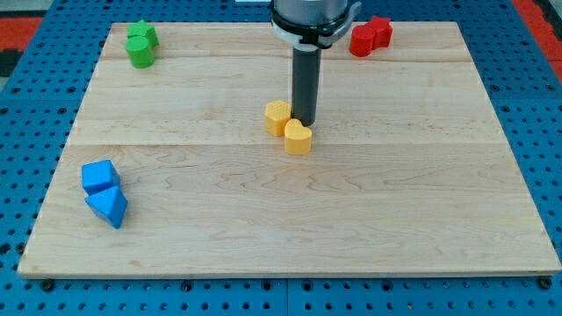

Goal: Move the yellow hexagon towards blue cube

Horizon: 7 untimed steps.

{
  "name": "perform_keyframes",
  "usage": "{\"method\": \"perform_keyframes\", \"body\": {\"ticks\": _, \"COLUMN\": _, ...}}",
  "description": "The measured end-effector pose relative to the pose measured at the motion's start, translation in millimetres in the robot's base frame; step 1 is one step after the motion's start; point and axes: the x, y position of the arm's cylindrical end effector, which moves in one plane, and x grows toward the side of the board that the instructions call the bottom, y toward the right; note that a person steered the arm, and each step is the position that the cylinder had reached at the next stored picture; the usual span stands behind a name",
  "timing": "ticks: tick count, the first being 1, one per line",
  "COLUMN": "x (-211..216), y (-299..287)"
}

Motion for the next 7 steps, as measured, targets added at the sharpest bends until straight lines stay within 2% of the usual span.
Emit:
{"method": "perform_keyframes", "body": {"ticks": 2, "x": -1.0, "y": -32.1}}
{"method": "perform_keyframes", "body": {"ticks": 3, "x": -14.4, "y": -50.4}}
{"method": "perform_keyframes", "body": {"ticks": 4, "x": -20.3, "y": -104.0}}
{"method": "perform_keyframes", "body": {"ticks": 5, "x": 21.5, "y": -159.1}}
{"method": "perform_keyframes", "body": {"ticks": 6, "x": 41.5, "y": -208.5}}
{"method": "perform_keyframes", "body": {"ticks": 7, "x": 5.2, "y": -214.6}}
